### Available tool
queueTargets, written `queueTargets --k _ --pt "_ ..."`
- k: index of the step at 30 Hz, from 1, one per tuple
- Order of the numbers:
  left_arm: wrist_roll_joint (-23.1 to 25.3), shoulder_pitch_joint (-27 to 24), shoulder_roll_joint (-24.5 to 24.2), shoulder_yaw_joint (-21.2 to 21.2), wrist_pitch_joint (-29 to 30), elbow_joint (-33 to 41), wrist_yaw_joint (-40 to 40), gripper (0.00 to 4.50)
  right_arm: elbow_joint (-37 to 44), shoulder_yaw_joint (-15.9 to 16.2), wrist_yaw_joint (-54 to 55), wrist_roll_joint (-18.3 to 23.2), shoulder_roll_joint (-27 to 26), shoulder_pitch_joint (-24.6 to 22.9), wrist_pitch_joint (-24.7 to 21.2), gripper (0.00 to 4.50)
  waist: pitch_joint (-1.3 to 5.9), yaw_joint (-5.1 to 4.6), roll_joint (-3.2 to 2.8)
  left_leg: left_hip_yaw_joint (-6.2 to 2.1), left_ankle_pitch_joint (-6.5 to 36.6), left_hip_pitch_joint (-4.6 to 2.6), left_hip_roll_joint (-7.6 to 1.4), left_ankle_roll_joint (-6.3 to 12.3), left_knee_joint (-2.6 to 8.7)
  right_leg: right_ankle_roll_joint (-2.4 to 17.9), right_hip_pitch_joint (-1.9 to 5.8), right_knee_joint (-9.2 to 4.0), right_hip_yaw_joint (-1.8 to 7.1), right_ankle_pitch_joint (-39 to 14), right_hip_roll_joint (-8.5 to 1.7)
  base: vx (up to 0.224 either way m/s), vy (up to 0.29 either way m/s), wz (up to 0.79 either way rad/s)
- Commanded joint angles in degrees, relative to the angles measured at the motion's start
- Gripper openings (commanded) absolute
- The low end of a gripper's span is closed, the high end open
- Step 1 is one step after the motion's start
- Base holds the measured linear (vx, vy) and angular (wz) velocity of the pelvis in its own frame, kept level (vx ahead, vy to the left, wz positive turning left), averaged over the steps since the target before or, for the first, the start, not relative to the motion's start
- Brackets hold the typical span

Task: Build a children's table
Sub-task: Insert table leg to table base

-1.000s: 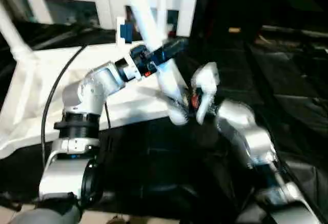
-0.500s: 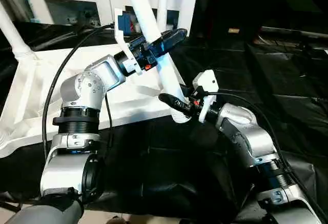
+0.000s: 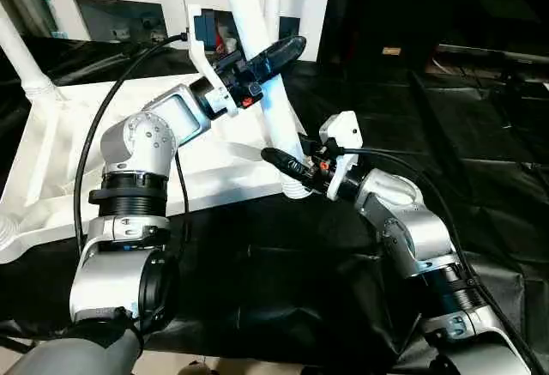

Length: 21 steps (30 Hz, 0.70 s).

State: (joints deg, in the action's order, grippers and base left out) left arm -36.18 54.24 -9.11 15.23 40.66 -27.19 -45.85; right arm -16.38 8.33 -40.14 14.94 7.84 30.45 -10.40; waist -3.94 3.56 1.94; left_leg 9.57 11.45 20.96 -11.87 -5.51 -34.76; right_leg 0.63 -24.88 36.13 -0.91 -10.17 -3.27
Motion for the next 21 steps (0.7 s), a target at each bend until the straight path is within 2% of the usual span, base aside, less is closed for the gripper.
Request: queueTargets --k 1,3,4,5,6,7,8,9,10,13,21 --pt "0.5 0.2 0.7 -3.4 0.8 3.3 -1.2 2.31 0.5 -0.8 1.1 -0.9 0.1 0.1 0.6 2.19 5.04 0.18 -1.52 0.41 2.5 -0.25 0.24 2.67 3.18 16.9 5.3 -2.74 1.33 7.4 -2.47 0.0 0.0 0.0" --pt "1.3 -0.2 0.6 -4.9 0.5 4.8 -1.8 2.15 0.3 -1.1 0.7 -0.2 0.1 0.1 -0.3 2.54 5.07 0.02 -1.4 0.42 2.8 -0.25 0.16 2.7 3.18 17.2 5.36 -2.75 1.31 8.0 -2.4 0.0 0.0 0.0" --pt "1.7 -0.3 0.5 -5.9 0.5 5.7 -2.2 2.11 0.5 -1.0 0.0 0.2 0.4 0.1 -1.3 2.57 5.09 0.08 -1.42 0.41 2.8 -0.18 0.23 2.74 3.18 17.2 5.49 -2.72 1.33 7.6 -2.45 0.0 0.0 0.0" --pt "3.2 0.0 0.1 -8.3 -0.2 7.1 -3.2 2.04 1.2 -0.4 -1.5 0.6 1.3 0.2 -3.3 2.64 5.05 0.05 -1.09 0.45 2.8 -0.24 0.14 2.96 3.24 17.0 5.45 -2.88 1.33 7.0 -2.38 0.0 0.0 0.0" --pt "3.5 0.1 0.1 -8.9 -0.2 7.4 -3.5 2.04 1.5 -0.1 -1.8 0.5 1.6 0.2 -3.6 2.64 4.99 0.15 -1.23 0.44 2.8 -0.22 0.18 2.99 3.2 17.0 5.42 -2.81 1.35 6.7 -2.39 0.0 0.0 0.0" --pt "3.9 0.4 0.1 -9.4 -0.6 7.4 -3.7 1.94 1.7 0.2 -1.4 -0.1 1.9 0.4 -4.3 2.88 4.94 0.13 -0.74 0.52 3.0 -0.23 0.1 3.02 3.26 16.7 5.4 -3.02 1.38 5.8 -2.41 0.0 0.0 0.0" --pt "3.9 0.4 0.1 -9.4 -0.6 7.4 -3.7 1.93 1.7 0.2 -1.3 -0.1 2.0 0.5 -4.3 2.94 4.9 0.19 -0.98 0.48 2.9 -0.1 0.18 2.76 3.22 16.5 5.45 -2.93 1.4 5.1 -2.47 0.0 0.0 0.0" --pt "4.1 0.8 0.0 -10.2 -0.8 7.4 -4.3 1.92 1.9 0.7 -1.4 -0.5 2.5 0.8 -5.7 2.97 4.86 0.04 -0.54 0.58 3.1 -0.07 0.21 2.76 3.25 16.2 5.43 -3.11 1.41 4.4 -2.42 0.0 0.0 0.0" --pt "4.4 0.8 0.0 -10.5 -1.0 7.5 -4.4 1.92 2.2 1.0 -1.6 -0.5 2.7 0.9 -6.5 2.97 4.92 0.07 -0.76 0.44 2.7 -0.02 0.22 2.52 3.26 15.8 5.59 -3.0 1.41 3.7 -2.52 0.0 0.0 0.0" --pt "4.5 0.7 -0.2 -11.5 -0.8 8.3 -5.0 1.85 2.9 1.4 -1.9 -0.3 3.1 1.0 -8.7 2.97 4.86 -0.13 -0.74 0.52 2.9 -0.04 0.25 2.45 3.22 15.5 5.38 -3.21 1.46 2.5 -2.46 0.0 0.0 0.0" --pt "6.6 -0.3 -1.8 -14.9 -2.7 9.2 -7.4 1.8 6.3 1.9 -2.2 1.0 4.3 0.8 -16.3 2.97 4.96 -0.01 -1.1 0.48 2.4 -0.15 0.18 2.22 3.18 15.7 5.27 -3.04 1.43 3.8 -2.41 0.0 0.0 0.0"
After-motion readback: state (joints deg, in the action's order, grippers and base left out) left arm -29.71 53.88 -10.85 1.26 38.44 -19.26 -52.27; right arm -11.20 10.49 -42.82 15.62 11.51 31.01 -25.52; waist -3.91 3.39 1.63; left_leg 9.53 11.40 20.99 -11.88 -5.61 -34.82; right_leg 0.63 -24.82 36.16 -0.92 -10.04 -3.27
